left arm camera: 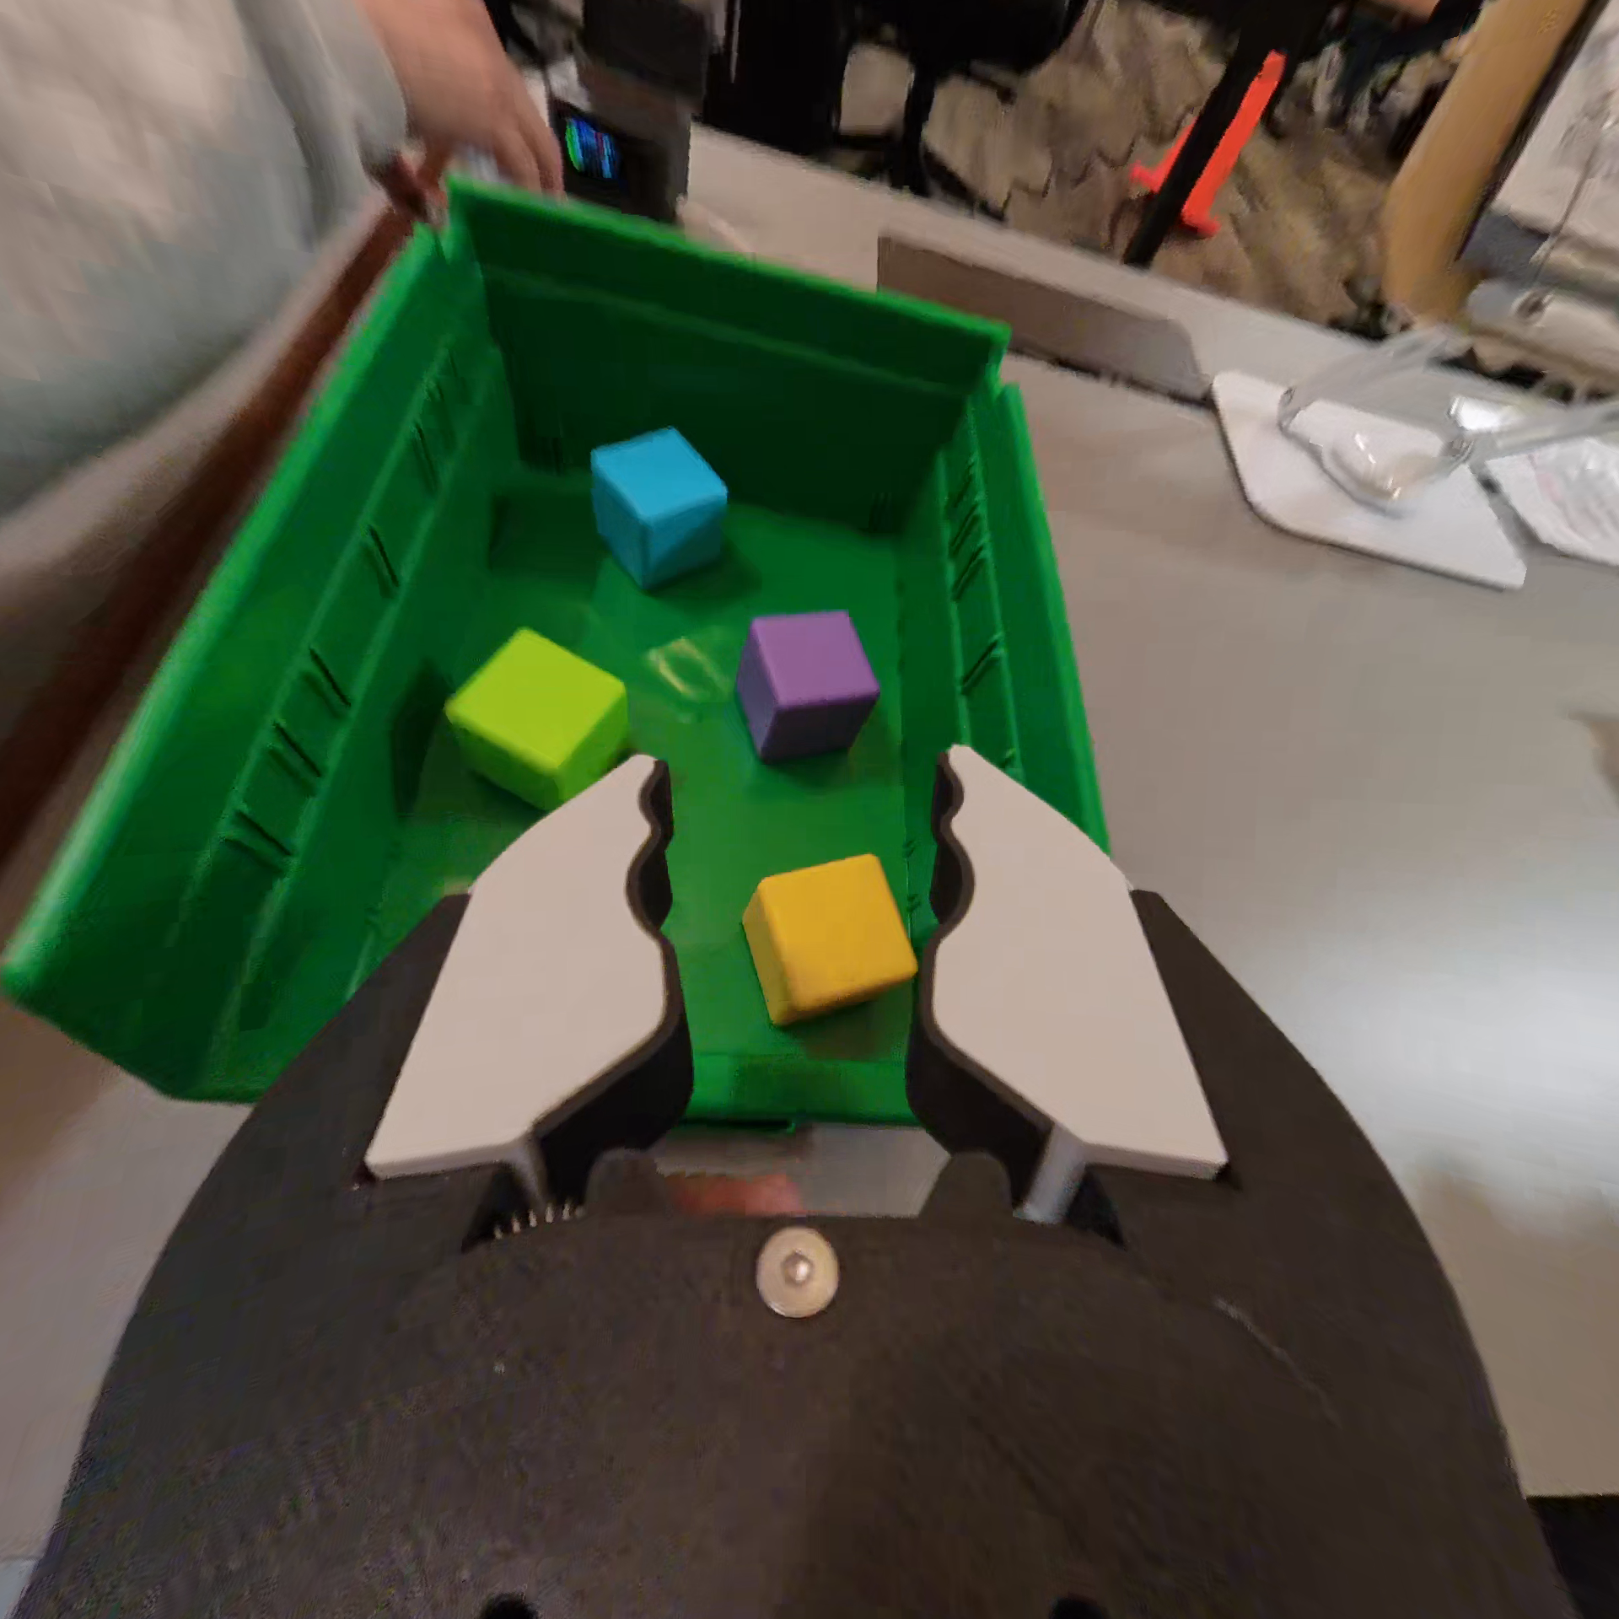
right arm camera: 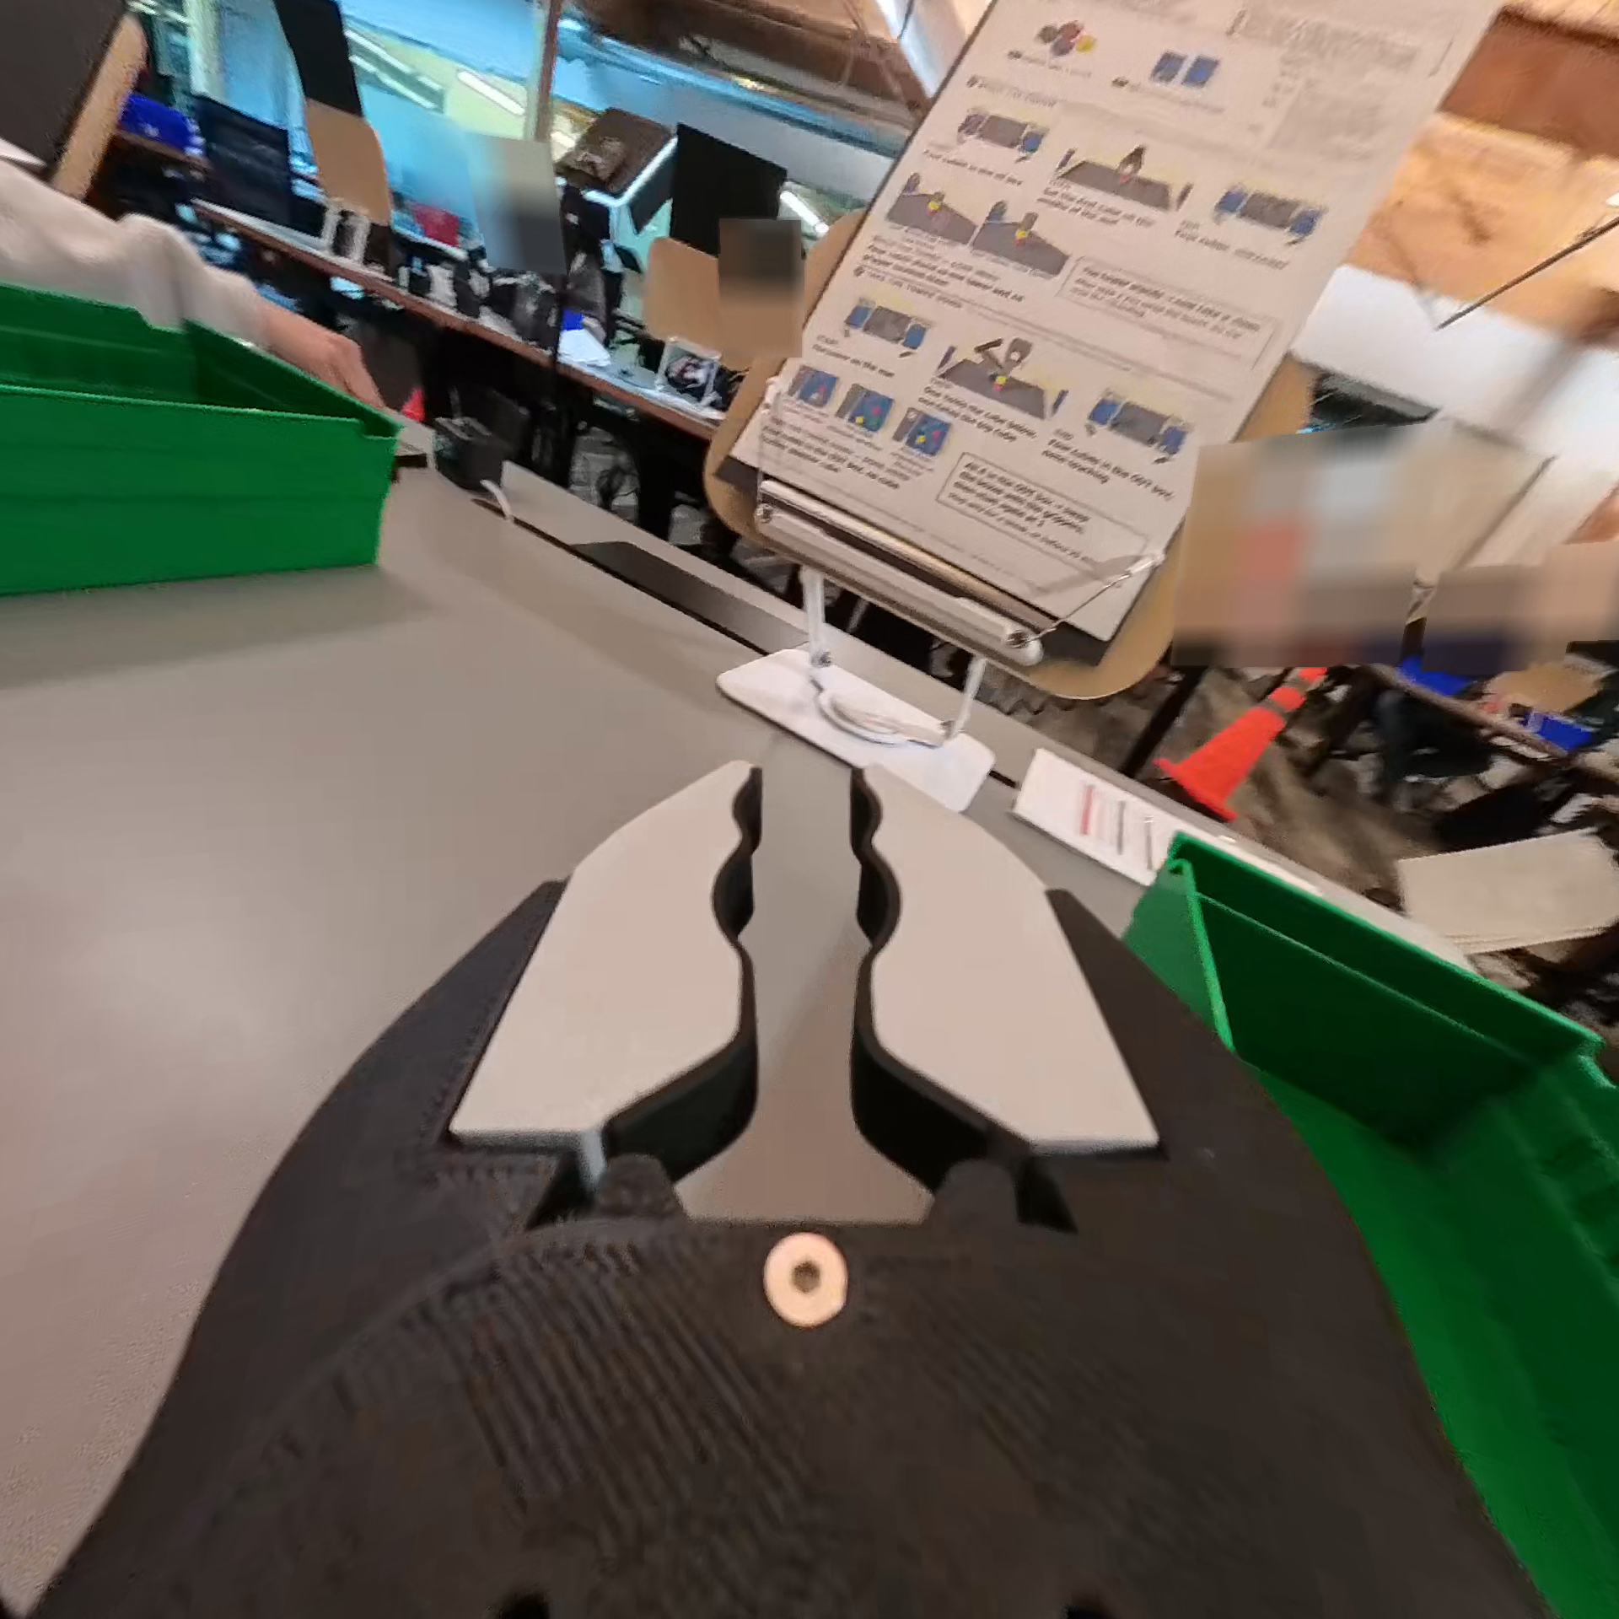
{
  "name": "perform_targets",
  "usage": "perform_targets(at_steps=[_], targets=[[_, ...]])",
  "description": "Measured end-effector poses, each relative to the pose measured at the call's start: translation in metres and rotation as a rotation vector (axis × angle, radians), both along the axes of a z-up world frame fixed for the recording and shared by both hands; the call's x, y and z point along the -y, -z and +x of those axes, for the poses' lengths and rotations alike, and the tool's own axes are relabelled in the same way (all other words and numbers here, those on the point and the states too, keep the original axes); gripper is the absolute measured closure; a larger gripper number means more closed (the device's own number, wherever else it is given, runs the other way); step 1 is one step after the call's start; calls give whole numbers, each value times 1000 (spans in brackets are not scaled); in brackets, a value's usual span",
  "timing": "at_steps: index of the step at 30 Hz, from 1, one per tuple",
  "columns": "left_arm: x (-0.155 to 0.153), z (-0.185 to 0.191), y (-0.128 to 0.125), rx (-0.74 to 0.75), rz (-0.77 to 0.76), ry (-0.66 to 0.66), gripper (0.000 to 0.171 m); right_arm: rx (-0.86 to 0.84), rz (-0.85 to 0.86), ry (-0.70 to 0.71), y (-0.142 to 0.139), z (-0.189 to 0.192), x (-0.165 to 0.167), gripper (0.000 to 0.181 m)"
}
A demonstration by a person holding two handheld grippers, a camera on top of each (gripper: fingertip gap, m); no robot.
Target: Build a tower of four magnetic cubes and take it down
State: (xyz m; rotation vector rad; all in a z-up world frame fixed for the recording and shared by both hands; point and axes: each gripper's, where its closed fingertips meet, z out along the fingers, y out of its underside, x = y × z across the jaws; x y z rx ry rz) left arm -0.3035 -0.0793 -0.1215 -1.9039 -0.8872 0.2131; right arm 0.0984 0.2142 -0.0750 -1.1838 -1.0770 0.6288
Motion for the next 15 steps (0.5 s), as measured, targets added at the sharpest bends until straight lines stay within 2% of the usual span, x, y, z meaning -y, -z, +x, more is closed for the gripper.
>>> perform_targets(at_steps=[2, 9, 13, 15], targets=[[-3, 2, 18, 41, -77, 25, 108, -35, 9, 26, -3, 4, -3, 166], [-13, 16, 55, 29, -331, 89, 89, -15, -50, 27, 7, 3, -10, 165], [-9, 10, 71, 22, -409, 59, 89, -15, -67, 28, 9, 3, -12, 165], [-11, 10, 72, 48, -388, 66, 91, -8, -67, 27, 10, 3, -11, 165]])
